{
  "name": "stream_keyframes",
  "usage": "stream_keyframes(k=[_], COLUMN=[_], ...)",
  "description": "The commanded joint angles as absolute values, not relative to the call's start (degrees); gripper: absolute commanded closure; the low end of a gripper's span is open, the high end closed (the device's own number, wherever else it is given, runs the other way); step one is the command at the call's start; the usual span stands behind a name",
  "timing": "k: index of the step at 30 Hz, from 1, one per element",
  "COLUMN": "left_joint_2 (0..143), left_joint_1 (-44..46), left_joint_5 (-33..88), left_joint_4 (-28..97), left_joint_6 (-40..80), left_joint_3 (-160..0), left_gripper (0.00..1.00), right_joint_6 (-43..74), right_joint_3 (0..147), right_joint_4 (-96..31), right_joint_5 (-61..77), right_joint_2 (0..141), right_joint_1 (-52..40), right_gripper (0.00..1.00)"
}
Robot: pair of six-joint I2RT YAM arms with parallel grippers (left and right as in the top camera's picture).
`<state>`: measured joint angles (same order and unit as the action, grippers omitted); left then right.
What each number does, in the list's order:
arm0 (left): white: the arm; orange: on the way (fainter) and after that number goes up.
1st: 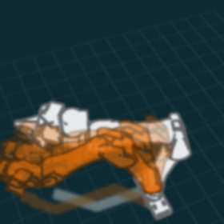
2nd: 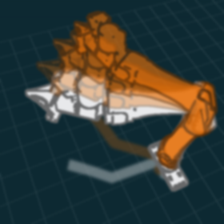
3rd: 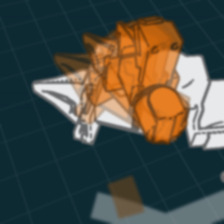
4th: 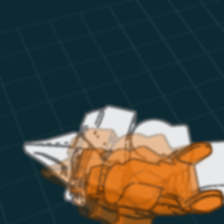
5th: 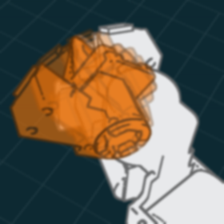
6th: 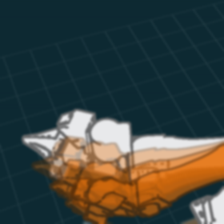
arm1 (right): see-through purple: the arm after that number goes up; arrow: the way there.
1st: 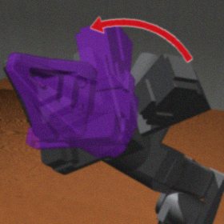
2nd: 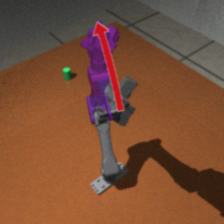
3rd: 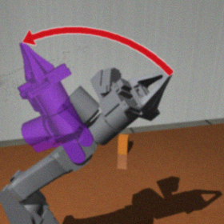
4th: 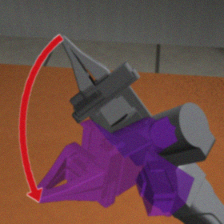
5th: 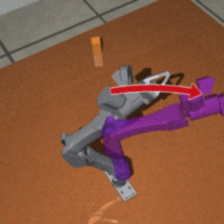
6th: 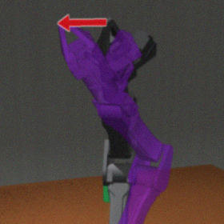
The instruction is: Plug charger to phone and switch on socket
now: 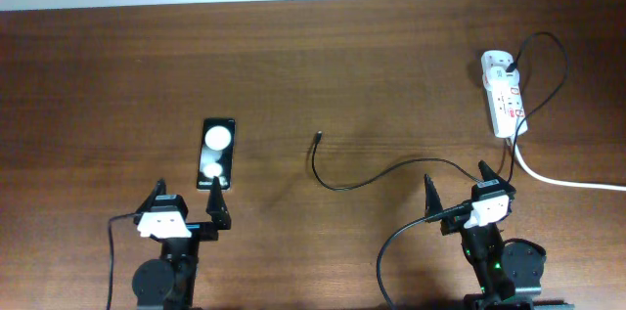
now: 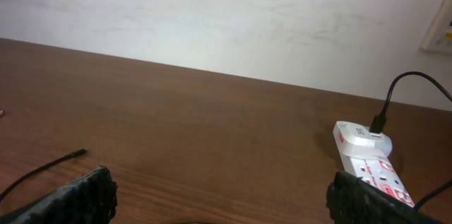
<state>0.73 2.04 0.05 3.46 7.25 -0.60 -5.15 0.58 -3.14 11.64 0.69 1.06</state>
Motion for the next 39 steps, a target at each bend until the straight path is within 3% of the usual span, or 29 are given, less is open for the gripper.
stream_keyframes(k=[1,13,21,30,39], left_joint_2=[0.4,4.1,26.6,60.0,67.0], left_joint_1=[1.7,1.7,1.7,1.7,1.7], left_joint_5=[2.9,3.9,11.7,14.4,19.0], left_joint_4=[2.4,0.5,1.9,29.9,30.9], left_joint_6=[6.5,6.5,0.6,-0.3,-0.3], left_joint_3=[-0.5,-4.8,-22.7,-58.3,-59.2], left_gripper=[0.01,0.01,0.01,0.01,0.01], right_joint_6=[-5.4,-5.4,-5.4,-5.4,-5.4], right_joint_3=[0.3,0.3,0.3,0.3,0.3], right_joint_4=[-3.5,-3.5,-3.5,-3.5,-3.5], right_joint_5=[12.2,12.2,12.2,12.2,12.2], right_joint_2=[0.4,0.4,0.4,0.4,0.4], right_joint_1=[0.4,0.4,0.4,0.4,0.4], right_gripper=[0.01,0.01,0.01,0.01,0.01])
